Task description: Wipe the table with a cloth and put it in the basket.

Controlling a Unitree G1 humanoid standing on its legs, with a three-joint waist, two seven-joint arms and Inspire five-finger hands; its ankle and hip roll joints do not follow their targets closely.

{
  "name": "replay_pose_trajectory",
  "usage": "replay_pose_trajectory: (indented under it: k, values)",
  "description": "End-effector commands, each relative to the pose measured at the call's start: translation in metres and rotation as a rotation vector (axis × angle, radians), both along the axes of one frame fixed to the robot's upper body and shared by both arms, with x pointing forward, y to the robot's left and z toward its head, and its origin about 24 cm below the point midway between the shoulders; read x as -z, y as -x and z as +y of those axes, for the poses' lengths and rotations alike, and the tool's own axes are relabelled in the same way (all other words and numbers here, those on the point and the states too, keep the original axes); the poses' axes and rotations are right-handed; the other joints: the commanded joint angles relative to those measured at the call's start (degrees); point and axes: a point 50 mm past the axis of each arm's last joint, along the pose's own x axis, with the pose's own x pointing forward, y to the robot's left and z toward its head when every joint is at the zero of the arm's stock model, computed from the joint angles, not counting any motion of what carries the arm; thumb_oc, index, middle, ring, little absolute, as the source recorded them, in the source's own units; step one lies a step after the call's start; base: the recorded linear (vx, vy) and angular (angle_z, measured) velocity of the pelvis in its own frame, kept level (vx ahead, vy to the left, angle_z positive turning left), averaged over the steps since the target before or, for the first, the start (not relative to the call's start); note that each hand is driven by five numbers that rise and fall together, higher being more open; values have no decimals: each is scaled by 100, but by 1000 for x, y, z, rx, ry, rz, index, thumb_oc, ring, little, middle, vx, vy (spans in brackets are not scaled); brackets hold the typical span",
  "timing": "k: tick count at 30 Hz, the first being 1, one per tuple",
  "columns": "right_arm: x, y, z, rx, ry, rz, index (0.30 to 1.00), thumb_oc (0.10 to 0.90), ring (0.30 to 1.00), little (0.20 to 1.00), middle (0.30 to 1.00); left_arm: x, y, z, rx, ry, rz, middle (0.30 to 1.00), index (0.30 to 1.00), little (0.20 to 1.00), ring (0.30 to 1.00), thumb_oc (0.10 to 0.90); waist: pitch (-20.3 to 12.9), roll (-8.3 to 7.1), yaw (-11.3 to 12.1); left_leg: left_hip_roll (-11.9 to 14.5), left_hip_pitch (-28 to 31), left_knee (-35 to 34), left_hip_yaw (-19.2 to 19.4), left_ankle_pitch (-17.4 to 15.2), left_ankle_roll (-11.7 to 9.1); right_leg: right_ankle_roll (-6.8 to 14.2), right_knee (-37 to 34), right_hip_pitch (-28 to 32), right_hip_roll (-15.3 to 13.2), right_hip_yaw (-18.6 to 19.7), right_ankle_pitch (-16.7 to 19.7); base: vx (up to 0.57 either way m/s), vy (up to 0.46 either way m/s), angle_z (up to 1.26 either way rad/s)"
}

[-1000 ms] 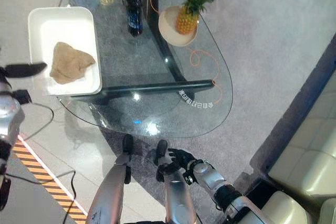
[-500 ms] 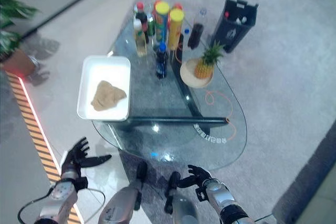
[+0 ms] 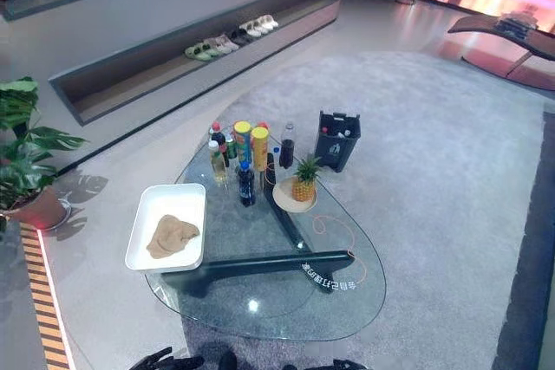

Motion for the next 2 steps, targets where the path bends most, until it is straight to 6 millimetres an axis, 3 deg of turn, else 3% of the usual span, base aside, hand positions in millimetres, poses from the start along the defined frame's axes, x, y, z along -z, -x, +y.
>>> replay_pose_trajectory:
  k: [1, 2]
  values:
    - [1, 5, -3, 53, 26, -16, 900, 800, 900, 900, 900, -1, -10, -2, 51, 1, -34, 900, 900, 900, 900, 800, 36, 22, -74, 170, 201, 72, 260, -389, -79, 339, 299, -43, -304, 128, -122, -6, 10, -5]
    - [1, 5, -3, 63, 29, -12, 900, 800, 900, 900, 900, -1, -10, -1, 51, -4, -25, 900, 900, 900, 900, 800, 33, 29, -86, 176, 214, 61, 278, -394, -76, 344, 296, -37, -305, 131, -124, -15, 7, -4]
